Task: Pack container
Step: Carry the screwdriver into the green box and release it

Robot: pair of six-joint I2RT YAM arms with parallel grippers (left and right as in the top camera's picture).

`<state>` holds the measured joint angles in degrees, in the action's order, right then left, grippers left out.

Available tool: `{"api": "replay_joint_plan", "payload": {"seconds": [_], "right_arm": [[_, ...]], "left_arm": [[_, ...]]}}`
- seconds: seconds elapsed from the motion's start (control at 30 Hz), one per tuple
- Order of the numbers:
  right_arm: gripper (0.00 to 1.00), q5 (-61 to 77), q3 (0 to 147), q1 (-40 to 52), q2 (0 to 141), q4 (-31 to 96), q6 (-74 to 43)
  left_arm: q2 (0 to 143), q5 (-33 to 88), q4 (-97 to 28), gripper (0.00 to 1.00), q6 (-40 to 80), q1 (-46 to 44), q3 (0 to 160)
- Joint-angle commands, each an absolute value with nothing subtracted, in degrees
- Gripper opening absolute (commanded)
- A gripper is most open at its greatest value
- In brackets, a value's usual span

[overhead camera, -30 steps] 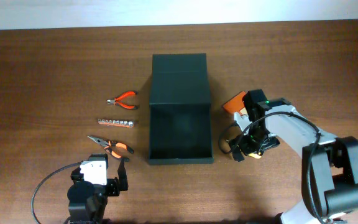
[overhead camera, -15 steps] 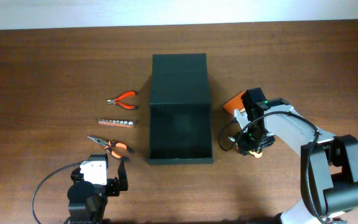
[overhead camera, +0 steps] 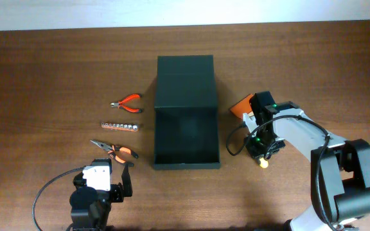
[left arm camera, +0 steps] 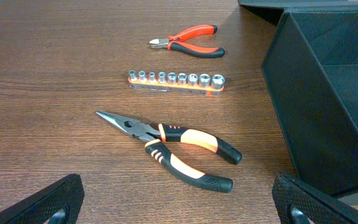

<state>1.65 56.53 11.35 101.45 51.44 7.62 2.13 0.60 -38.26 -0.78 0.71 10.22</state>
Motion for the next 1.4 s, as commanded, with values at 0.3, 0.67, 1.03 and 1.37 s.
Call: {"api": "replay_joint_plan", "payload": {"seconds": [0.3, 0.67, 1.03, 1.37], "right_arm": [[0.22, 2.72, 67.53, 11.73, 101.65, 60.53, 6.98], [0.22, 3.68, 85.97, 13.02, 100.42, 72.16, 7.07], [0.21, 8.38, 93.51, 29.71, 100.66, 70.11, 9.04], [0.21, 5.74, 84.55, 37.54, 101.45, 60.1, 10.5]], "left_arm": [[1.65, 0.19, -38.17, 0.99, -0.21, 0.43, 9.89], [1.65, 0.19, -38.17, 0.99, -0.21, 0.43, 9.89], [1.65, 0.19, -38.17, 0.99, -0.21, 0.43, 9.89], [1.65, 0.19, -38.17, 0.99, -0.21, 0.43, 9.89]]}}
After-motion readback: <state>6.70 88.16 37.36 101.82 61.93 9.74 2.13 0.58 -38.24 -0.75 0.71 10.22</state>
